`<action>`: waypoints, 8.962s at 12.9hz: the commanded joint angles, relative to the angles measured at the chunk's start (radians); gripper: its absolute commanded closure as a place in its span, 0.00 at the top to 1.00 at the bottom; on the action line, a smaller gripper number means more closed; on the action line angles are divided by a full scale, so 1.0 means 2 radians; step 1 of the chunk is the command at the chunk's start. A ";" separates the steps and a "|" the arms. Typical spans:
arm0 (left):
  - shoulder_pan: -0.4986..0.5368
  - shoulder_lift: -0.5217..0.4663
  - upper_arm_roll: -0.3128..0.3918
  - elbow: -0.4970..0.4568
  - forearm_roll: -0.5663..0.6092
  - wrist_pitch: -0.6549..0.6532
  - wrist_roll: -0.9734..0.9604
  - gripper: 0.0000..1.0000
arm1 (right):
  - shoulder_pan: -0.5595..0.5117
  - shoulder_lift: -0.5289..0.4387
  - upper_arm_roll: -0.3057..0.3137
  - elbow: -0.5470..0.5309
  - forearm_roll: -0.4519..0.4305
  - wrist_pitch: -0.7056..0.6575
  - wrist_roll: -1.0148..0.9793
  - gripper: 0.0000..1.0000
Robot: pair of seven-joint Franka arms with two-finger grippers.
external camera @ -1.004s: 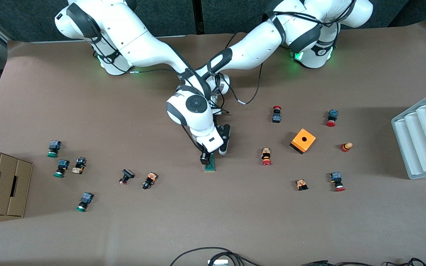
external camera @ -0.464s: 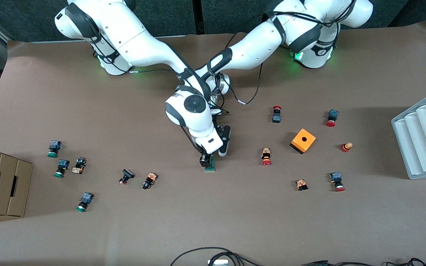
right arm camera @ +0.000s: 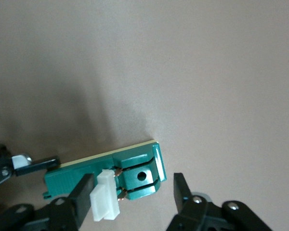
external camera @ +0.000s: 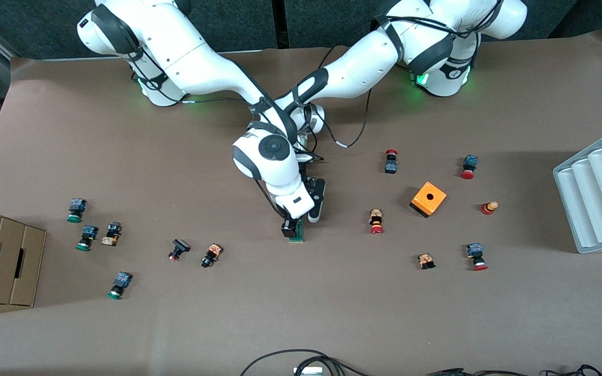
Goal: Close load switch with both arms
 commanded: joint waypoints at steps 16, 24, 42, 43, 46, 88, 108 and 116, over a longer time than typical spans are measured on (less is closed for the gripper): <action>-0.005 0.017 0.005 0.011 0.002 -0.006 -0.007 0.59 | -0.007 0.006 -0.001 0.010 -0.009 0.011 -0.011 0.50; -0.005 0.017 0.005 0.011 0.002 -0.006 -0.007 0.59 | -0.007 0.012 -0.001 0.020 -0.009 0.012 -0.011 0.49; -0.005 0.017 0.005 0.011 0.002 -0.006 -0.007 0.59 | -0.008 0.029 -0.001 0.046 -0.010 0.009 -0.012 0.48; -0.005 0.017 0.005 0.011 0.002 -0.006 -0.007 0.59 | -0.008 0.027 -0.001 0.046 -0.009 0.008 -0.012 0.48; -0.005 0.017 0.005 0.011 0.002 -0.006 -0.007 0.59 | -0.009 0.020 -0.001 0.046 -0.008 -0.001 -0.012 0.48; -0.004 0.016 0.005 0.011 0.002 -0.006 -0.007 0.59 | -0.016 0.049 -0.002 0.071 -0.010 0.008 -0.013 0.48; -0.004 0.016 0.005 0.012 0.002 -0.006 -0.007 0.59 | -0.019 0.069 -0.003 0.090 -0.011 0.008 -0.013 0.48; -0.004 0.016 0.005 0.012 0.002 -0.006 -0.008 0.59 | -0.019 0.075 -0.003 0.090 -0.011 0.013 -0.014 0.48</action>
